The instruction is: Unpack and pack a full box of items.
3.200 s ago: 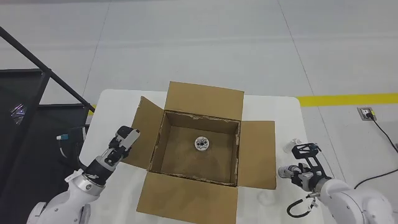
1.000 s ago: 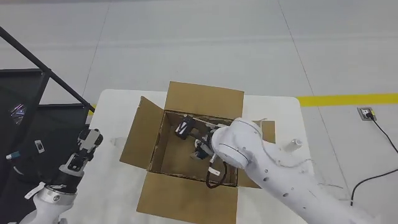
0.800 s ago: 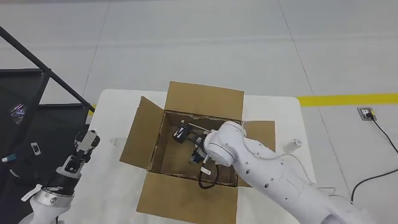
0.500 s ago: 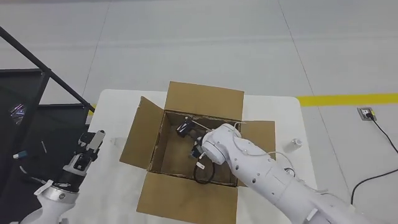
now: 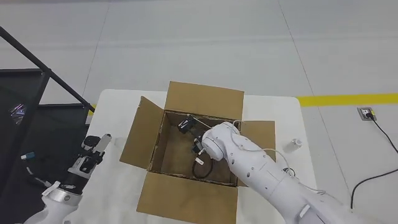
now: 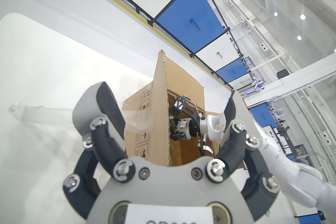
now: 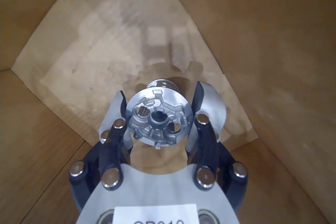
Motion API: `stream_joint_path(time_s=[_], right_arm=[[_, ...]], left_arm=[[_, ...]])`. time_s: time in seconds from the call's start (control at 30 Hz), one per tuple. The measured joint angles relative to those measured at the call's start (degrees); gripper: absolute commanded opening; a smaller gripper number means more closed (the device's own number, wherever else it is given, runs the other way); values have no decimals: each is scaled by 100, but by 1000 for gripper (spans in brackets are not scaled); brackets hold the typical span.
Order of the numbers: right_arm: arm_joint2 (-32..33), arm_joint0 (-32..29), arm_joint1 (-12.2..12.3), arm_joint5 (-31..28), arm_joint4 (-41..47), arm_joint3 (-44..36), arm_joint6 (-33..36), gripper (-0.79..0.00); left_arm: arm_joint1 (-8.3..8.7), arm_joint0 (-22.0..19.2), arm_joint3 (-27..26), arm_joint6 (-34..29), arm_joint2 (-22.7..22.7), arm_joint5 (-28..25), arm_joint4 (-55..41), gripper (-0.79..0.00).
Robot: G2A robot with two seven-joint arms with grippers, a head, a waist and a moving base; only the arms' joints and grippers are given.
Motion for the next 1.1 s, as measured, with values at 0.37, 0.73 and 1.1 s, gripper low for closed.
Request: stream_joint_path(time_s=[0.37,0.73,1.1], right_arm=[[1099,-910,630,432,-841,-2077,39,-785],[3148,-3720,1471,701,-2869,-6349,762,-785],[3961,-4765,1611,154,-2736,-7293,431,-785]], left_arm=[[43,-316,41,-688,440,247,652,-431],[55,-756,228,-909,840,494,850,-785],[53,-721,235,-583,890,689,1199,-785]])
